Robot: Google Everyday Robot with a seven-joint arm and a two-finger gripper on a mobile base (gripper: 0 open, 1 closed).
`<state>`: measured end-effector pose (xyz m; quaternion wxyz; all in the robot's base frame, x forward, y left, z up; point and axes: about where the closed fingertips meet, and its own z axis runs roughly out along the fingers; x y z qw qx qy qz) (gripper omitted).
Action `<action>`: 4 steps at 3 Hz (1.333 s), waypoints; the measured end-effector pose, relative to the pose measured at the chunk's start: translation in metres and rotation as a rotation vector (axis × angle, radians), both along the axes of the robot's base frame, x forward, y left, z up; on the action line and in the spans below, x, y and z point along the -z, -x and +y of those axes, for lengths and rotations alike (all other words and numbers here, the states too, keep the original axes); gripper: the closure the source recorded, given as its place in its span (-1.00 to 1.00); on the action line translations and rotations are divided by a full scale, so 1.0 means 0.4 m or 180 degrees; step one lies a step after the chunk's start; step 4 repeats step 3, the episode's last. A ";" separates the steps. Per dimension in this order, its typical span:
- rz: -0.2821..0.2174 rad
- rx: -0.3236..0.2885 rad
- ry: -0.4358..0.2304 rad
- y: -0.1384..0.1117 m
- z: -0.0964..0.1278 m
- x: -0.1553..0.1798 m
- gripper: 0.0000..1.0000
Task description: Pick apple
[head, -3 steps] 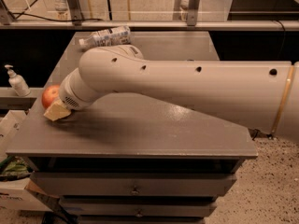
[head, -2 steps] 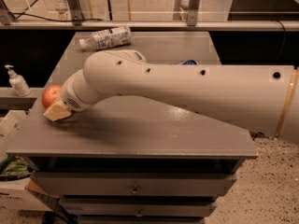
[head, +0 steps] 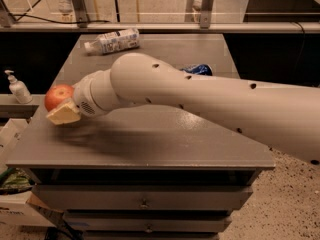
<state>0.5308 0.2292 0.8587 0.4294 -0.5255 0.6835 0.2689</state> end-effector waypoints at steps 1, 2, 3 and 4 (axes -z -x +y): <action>-0.0167 0.0057 -0.0163 0.018 -0.065 -0.089 1.00; -0.0313 0.0206 -0.0279 0.029 -0.158 -0.161 1.00; -0.0313 0.0199 -0.0278 0.031 -0.155 -0.161 1.00; -0.0313 0.0199 -0.0278 0.031 -0.155 -0.161 1.00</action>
Offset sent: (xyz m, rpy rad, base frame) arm -0.0162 -0.0989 0.0939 0.1415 -0.1331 -0.1021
